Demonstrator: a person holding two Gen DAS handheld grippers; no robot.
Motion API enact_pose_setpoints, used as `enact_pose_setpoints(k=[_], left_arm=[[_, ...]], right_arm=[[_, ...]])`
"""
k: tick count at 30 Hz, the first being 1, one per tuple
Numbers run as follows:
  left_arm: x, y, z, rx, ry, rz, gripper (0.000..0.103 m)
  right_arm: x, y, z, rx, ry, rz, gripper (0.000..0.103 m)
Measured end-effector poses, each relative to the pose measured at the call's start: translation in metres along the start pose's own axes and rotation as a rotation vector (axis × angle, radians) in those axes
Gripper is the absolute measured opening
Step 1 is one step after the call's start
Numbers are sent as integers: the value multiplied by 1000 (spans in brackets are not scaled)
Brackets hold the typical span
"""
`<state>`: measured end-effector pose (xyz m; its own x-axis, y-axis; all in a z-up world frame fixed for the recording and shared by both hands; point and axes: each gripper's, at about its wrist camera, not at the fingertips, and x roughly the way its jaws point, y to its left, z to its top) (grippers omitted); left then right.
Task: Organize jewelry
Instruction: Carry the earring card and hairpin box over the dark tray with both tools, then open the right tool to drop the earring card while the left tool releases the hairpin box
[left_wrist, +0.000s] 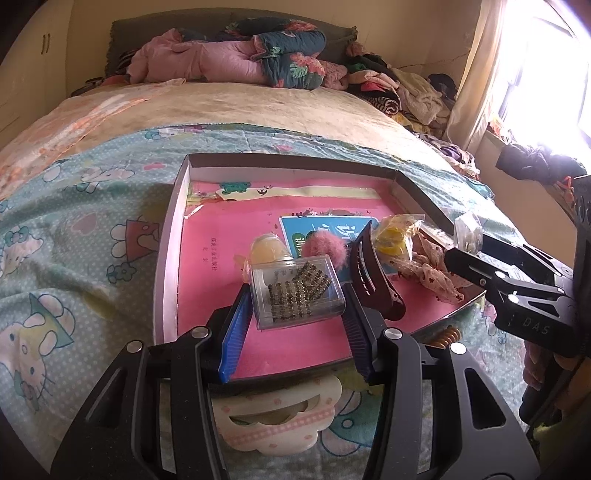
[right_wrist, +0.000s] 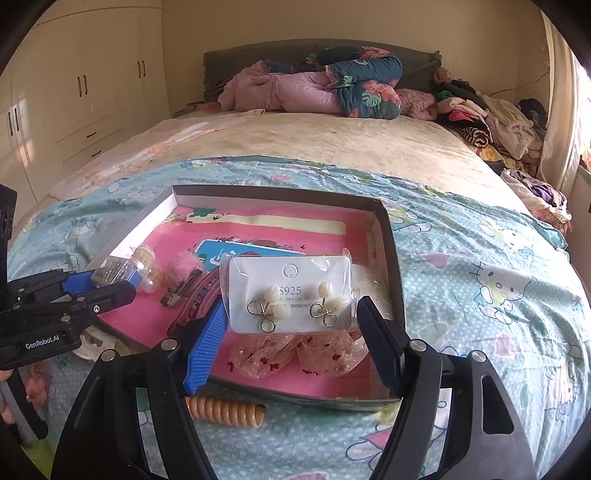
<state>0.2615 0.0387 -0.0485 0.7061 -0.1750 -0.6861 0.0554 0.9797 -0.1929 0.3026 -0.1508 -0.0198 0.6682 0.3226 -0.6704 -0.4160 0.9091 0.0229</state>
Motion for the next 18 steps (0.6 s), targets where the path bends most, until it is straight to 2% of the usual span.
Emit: enact_pose_setpoints(k=[18], left_arm=[[16,18,11,-35,3,50,39]], right_arm=[[36,8,13,-28,45,-4,69]])
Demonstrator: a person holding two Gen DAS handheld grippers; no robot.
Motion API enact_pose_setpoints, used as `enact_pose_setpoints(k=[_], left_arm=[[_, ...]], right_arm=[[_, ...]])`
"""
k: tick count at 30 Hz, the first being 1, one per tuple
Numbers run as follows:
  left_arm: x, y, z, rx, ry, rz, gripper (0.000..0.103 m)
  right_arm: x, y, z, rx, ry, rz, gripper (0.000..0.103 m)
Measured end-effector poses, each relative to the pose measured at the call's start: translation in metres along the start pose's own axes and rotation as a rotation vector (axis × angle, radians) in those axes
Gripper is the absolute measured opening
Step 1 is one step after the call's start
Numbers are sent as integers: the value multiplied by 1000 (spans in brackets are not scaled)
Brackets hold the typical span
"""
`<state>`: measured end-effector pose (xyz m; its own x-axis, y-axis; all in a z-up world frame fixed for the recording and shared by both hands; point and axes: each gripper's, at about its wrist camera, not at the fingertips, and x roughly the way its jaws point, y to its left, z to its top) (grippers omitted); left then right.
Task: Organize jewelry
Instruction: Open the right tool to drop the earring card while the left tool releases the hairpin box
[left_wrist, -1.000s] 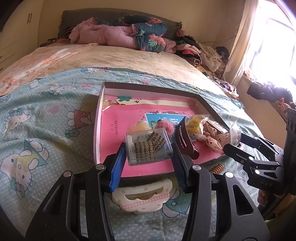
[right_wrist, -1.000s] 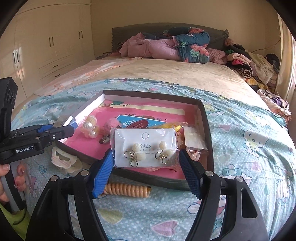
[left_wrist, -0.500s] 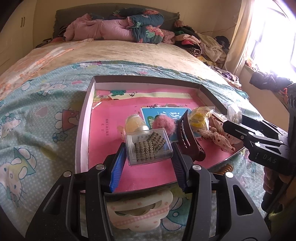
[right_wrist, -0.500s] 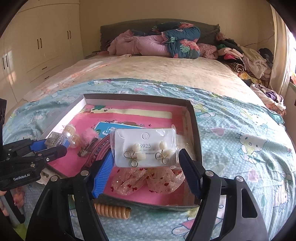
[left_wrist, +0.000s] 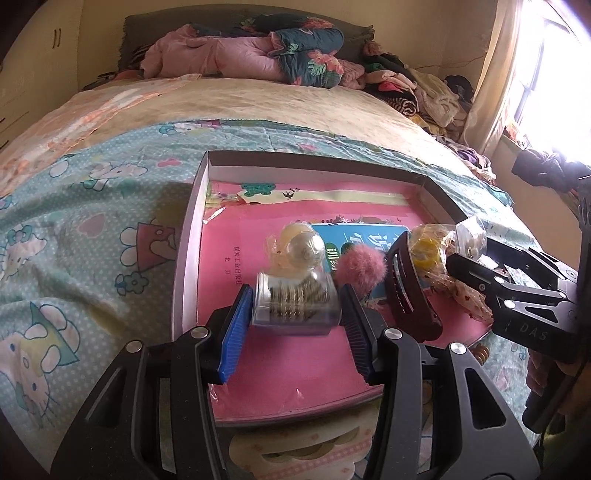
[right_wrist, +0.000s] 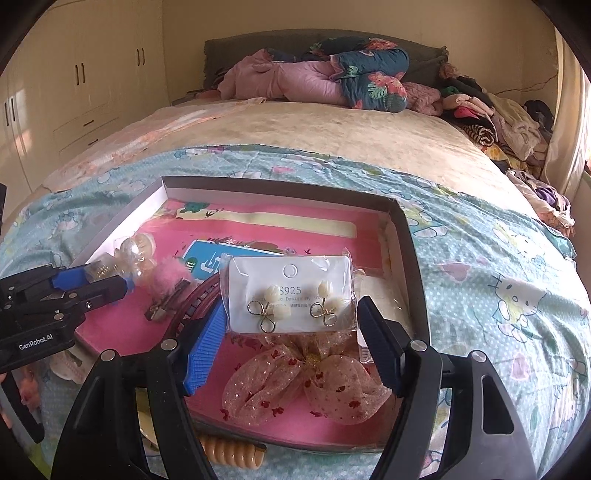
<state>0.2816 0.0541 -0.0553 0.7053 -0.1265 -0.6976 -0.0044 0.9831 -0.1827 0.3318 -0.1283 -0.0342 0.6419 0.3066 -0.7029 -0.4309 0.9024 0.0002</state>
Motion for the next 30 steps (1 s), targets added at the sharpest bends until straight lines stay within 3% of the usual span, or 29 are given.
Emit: enact_pose_setpoints(k=[10,17,22,30], left_arm=[[2,4,3,-4,-4,13,39],[2,3,3,-4,-3,12,39],[0,3,2,-1,-7,15,39],[-10,-1,-1,-1,-16,10,51]], right_arm=[[14,10,9,-16,24,14,71],[11,12,7,3,21,32,83],[0,5,1,34,6,29,86],[-20,-5,-9,60,-12,27,90]])
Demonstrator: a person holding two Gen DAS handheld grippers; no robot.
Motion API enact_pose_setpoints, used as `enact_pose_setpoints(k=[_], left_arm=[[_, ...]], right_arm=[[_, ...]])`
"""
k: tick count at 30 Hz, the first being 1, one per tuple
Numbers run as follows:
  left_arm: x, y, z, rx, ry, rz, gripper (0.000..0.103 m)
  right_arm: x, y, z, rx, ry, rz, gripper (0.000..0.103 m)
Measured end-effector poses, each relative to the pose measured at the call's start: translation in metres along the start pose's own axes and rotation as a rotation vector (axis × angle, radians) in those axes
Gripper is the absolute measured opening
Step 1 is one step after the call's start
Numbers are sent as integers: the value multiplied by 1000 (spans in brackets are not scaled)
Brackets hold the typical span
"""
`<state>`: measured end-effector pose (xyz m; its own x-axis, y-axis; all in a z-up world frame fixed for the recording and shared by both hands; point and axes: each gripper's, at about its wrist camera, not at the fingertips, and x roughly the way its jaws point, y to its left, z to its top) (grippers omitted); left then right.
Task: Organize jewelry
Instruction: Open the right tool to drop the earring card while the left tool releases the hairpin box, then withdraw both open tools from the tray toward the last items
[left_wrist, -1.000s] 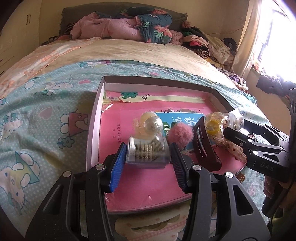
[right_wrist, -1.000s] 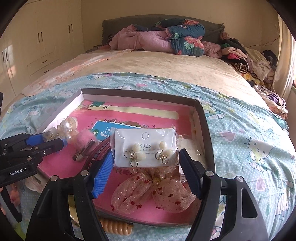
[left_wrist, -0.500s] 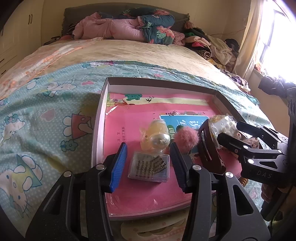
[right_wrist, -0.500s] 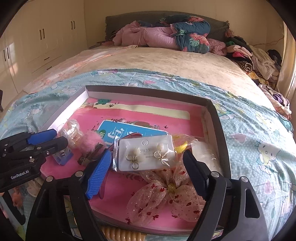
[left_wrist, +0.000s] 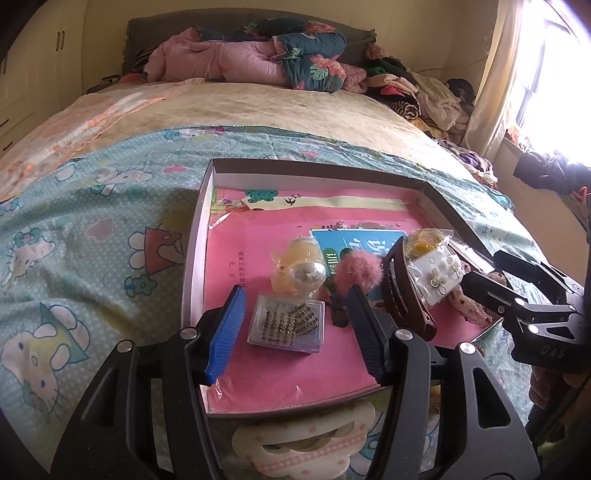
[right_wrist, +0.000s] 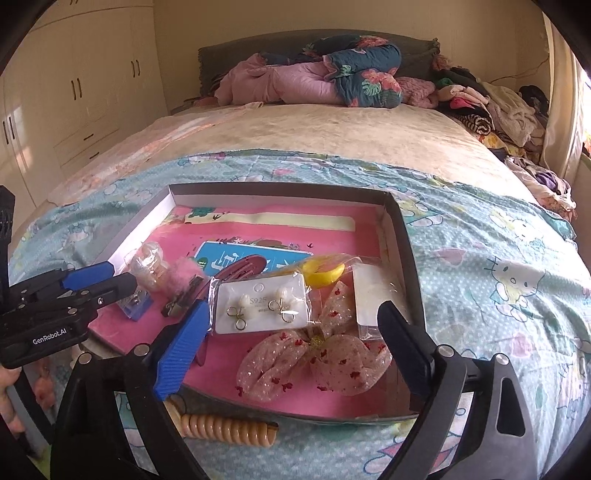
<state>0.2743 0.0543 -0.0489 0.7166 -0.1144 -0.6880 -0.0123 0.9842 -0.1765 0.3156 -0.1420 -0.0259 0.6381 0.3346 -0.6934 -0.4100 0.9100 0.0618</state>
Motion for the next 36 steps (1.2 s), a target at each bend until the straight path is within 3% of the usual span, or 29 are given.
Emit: enact_pose_setpoints(k=[14,36], left_arm=[[-34,-7,-7,-3,-55,5,90],[-73,-15,-39,35,-107,20,91]], right_arm=[[-38,-7,-17,31,-41,6,92],[-70,7,-52,-8,-56,0,92]])
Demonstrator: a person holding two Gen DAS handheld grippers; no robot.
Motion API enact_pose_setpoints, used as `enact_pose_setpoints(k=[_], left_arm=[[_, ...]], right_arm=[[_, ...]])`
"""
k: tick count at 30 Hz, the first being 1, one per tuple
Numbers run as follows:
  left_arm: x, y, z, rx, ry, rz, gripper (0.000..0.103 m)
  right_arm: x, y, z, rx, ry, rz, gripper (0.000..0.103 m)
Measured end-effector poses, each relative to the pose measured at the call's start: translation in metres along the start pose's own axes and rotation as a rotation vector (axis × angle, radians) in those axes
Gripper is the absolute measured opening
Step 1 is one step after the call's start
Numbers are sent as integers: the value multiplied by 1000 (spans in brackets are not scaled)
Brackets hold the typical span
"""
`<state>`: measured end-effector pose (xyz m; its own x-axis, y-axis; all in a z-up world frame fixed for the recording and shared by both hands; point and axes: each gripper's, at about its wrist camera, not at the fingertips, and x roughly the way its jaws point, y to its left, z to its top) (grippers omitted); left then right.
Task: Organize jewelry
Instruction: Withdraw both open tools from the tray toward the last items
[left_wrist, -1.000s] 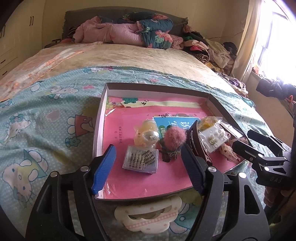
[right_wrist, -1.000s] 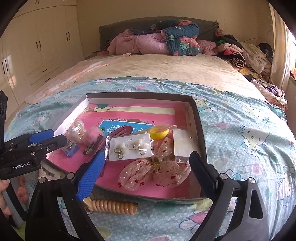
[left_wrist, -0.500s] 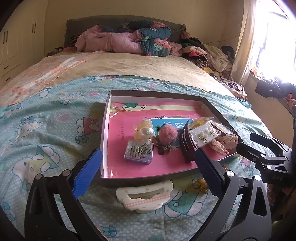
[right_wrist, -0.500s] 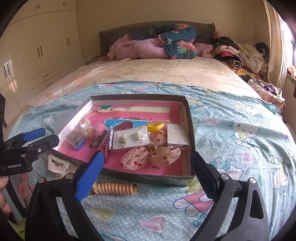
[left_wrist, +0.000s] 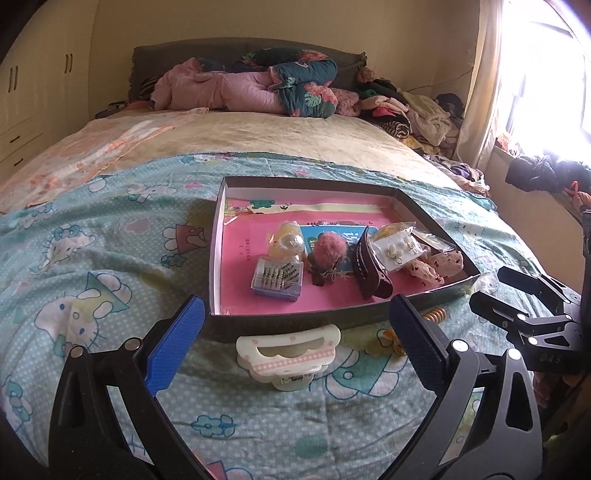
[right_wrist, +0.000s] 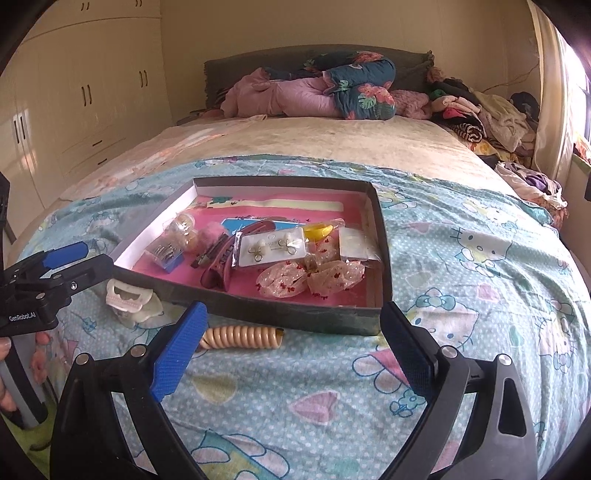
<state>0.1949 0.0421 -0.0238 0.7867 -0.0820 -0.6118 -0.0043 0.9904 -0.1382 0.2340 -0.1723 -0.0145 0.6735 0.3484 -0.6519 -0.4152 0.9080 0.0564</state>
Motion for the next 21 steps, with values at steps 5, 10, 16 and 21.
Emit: enact_pose_setpoints(k=[5,10,16,21], left_arm=[[-3,1,-7,5,10,11,91],[-6,4,-13,1,16,16,91],[-8,11,-20,-9,29,22,91],[-6,18,-28,-19,51,20,91]], right_arm=[[-3,7,-7,-10,8,9,92],[-5,14,-13,-26,11,14,92],[-3,23,-19,-45,21,24,92],[5,32,-22,-63,37,33,92]])
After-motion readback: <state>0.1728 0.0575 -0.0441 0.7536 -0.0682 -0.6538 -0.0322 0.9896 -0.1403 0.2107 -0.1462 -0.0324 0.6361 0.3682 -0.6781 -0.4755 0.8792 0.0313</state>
